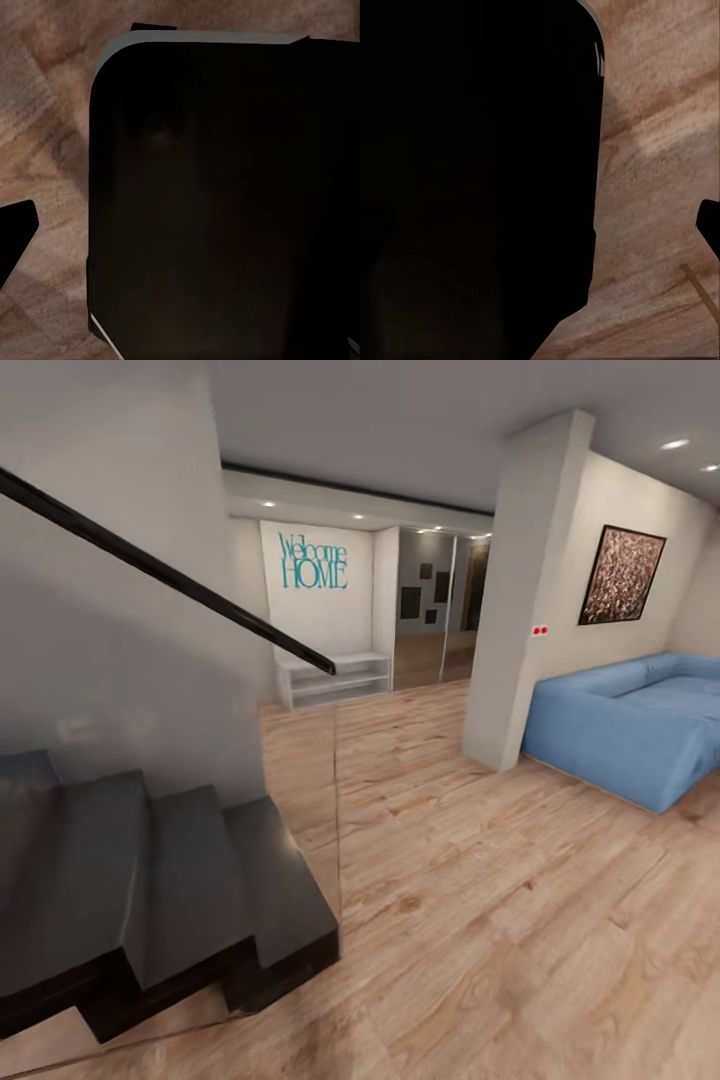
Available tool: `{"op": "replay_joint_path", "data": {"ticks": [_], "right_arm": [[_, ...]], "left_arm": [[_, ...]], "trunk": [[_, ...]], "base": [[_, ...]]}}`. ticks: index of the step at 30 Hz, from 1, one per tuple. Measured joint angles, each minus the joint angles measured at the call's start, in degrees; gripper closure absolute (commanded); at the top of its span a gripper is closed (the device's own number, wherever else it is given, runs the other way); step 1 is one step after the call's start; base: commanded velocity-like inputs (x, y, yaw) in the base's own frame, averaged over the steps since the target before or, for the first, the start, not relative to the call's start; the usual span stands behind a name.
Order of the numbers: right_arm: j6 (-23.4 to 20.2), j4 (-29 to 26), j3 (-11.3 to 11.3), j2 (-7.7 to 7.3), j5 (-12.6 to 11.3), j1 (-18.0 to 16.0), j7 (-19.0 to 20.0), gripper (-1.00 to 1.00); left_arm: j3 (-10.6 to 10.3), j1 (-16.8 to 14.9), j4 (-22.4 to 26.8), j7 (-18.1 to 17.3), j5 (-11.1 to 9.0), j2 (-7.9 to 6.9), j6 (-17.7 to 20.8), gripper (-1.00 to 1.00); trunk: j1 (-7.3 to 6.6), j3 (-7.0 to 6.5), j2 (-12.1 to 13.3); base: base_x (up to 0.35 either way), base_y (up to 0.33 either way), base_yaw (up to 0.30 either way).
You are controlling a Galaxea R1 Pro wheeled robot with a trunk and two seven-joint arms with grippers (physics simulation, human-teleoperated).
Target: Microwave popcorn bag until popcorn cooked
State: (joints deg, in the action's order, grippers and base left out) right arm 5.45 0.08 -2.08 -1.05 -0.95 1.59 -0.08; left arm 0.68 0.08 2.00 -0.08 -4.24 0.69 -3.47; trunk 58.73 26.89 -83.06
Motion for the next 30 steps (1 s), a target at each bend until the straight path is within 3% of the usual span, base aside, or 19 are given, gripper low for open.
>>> {"op": "replay_joint_path", "data": {"ticks": [30], "right_arm": [[0.0, 0.0, 0.0, -0.09, -0.1, 0.0, 0.0, -1.0]], "left_arm": [[0.0, 0.0, 0.0, 0.0, -0.1, -0.02, 0.0, -1.0]], "trunk": [[0.0, 0.0, 0.0]], "base": [[0.0, 0.0, -0.294]]}}
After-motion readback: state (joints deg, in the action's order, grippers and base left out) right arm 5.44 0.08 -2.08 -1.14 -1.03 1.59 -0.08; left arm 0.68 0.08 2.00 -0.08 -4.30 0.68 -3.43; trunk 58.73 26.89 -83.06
